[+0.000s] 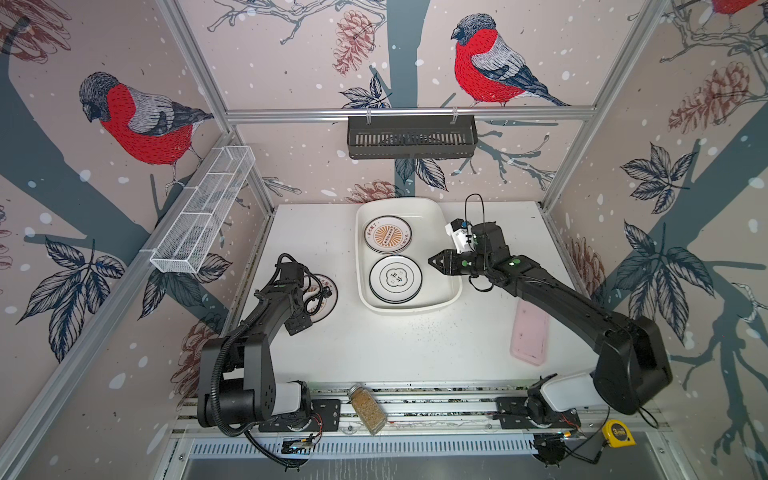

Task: Place the plates into the plastic bin on the countertop
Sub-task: 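Lower the left gripper over the orange-sunburst plate on the table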

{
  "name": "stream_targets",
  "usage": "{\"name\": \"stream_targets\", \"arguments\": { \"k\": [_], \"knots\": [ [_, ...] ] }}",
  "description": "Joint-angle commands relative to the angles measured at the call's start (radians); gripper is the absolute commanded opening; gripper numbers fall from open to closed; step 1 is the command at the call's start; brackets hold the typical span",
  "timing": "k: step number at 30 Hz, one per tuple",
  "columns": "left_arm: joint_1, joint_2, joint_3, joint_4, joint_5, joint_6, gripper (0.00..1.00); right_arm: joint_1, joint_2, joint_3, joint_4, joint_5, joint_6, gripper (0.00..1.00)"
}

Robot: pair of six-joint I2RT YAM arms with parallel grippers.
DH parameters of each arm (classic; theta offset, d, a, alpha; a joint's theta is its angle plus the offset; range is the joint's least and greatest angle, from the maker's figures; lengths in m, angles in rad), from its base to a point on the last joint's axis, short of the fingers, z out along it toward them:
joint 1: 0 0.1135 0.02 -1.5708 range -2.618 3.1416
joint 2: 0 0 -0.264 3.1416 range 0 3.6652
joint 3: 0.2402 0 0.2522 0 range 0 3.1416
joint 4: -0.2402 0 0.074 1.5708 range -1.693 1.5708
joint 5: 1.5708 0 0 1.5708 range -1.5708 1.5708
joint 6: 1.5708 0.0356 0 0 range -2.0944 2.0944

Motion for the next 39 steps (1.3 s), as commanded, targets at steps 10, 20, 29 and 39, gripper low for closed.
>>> {"name": "stream_targets", "arguments": {
  "k": [10, 20, 29, 39],
  "knots": [
    [0.004, 0.067, 0.059, 0.146, 0.055, -0.078, 0.88, -0.004, 0.013, 0.001, 0.007, 0.01, -0.002, 0.34],
    [0.004, 0.179, 0.135, 0.22, 0.072, -0.152, 0.88, -0.012, 0.018, 0.007, -0.001, 0.009, -0.001, 0.34],
    [0.004, 0.216, 0.218, 0.161, 0.113, -0.203, 0.88, -0.012, 0.021, -0.003, -0.027, 0.017, -0.013, 0.34],
    [0.003, 0.104, 0.273, 0.002, 0.184, -0.361, 0.88, -0.006, 0.005, -0.024, -0.024, 0.02, 0.002, 0.35]
  ]
}}
